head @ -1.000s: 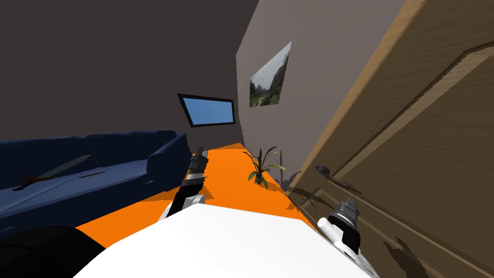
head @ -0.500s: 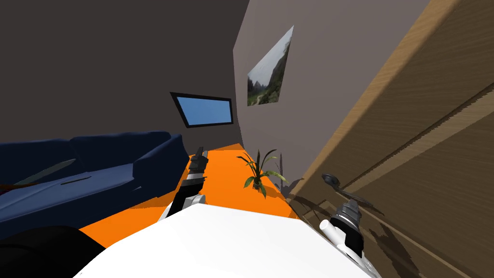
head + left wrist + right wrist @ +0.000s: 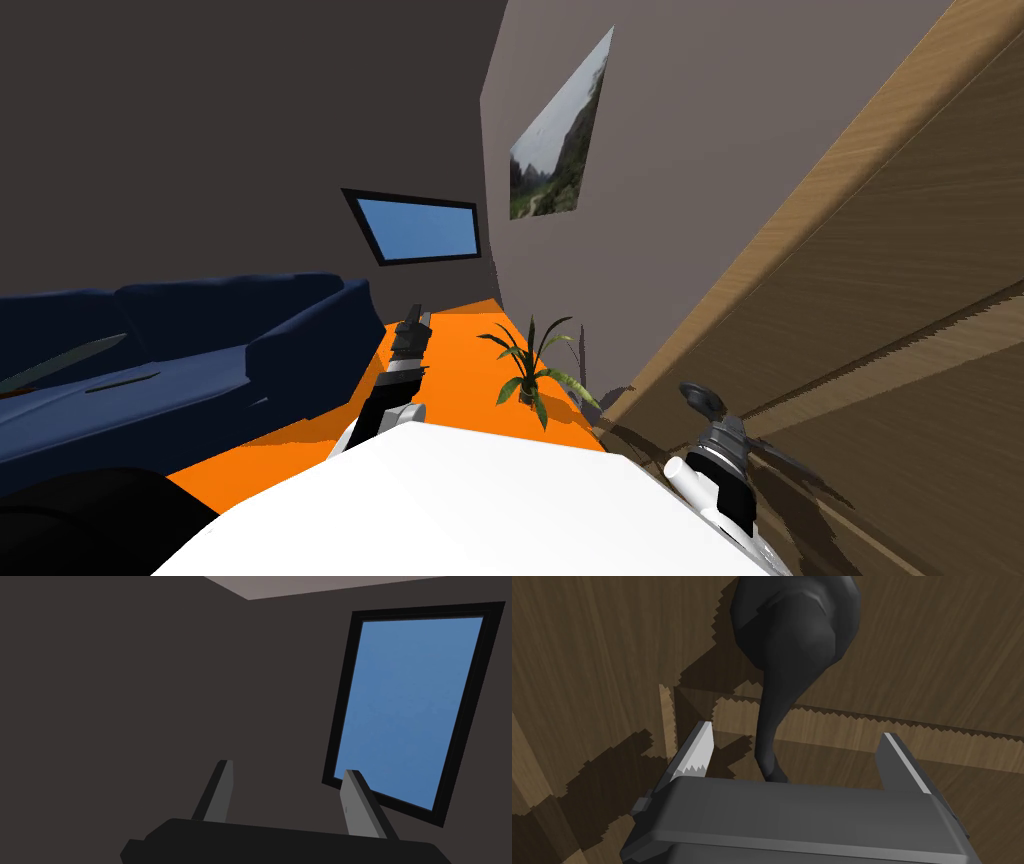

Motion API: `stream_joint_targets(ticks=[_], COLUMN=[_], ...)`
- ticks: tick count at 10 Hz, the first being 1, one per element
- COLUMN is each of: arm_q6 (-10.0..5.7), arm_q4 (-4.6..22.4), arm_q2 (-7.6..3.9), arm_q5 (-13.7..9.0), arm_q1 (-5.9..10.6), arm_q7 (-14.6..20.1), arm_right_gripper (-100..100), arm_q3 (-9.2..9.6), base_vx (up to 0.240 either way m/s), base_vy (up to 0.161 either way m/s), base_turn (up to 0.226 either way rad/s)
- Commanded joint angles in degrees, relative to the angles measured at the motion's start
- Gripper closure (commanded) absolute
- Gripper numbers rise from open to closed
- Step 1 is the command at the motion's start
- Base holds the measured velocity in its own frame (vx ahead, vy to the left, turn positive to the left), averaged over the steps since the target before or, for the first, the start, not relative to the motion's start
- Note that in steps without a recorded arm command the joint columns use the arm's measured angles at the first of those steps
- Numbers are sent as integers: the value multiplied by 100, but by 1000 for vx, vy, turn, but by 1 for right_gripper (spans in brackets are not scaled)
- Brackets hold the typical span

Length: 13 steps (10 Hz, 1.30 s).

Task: Pull the door open

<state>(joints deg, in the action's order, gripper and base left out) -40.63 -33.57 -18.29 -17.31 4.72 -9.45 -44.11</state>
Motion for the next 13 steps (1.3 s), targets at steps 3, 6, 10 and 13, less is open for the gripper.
stream_joint_targets(ticks=[3, 6, 10, 13], arm_q6=[-3, -3, 16, 18], arm_q4=[6, 6, 19, 18], arm_q2=[-4, -4, 9, 5], arm_q5=[2, 2, 6, 17], arm_q1=[-3, -3, -5, -2], arm_q7=[8, 8, 20, 37], arm_right_gripper=[100, 100, 100, 100], arm_q3=[4, 4, 20, 45], base_vx=[65, -19, -70, -200], base_vy=[-76, 22, 48, 111], base_turn=[11, -1, -5, 0])
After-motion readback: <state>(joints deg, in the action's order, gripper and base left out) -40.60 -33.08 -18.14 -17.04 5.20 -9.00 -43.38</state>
